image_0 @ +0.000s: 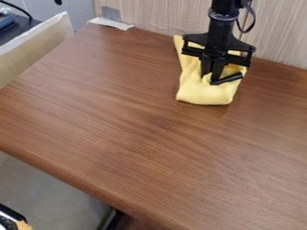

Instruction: Fold the cloth from bottom to top

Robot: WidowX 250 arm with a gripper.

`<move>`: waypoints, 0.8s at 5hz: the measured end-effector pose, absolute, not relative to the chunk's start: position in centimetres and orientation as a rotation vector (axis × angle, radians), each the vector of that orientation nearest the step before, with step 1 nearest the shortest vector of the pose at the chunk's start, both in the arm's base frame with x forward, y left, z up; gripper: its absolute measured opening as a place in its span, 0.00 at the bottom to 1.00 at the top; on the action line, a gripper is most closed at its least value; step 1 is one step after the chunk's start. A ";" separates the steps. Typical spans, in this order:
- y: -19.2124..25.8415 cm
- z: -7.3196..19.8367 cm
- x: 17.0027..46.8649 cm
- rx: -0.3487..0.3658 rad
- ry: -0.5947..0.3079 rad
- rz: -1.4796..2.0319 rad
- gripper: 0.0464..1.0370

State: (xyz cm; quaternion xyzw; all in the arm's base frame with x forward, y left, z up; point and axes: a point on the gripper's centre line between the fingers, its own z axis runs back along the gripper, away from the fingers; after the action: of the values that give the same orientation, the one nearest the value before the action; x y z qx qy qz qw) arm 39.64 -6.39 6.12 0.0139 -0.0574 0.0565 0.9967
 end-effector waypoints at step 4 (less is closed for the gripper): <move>-5.4 6.9 37.7 0.054 -0.107 0.112 0.66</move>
State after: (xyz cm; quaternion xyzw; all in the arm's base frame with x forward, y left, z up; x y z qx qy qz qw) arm 37.72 -5.43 6.95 0.0269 -0.0535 0.0559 0.9966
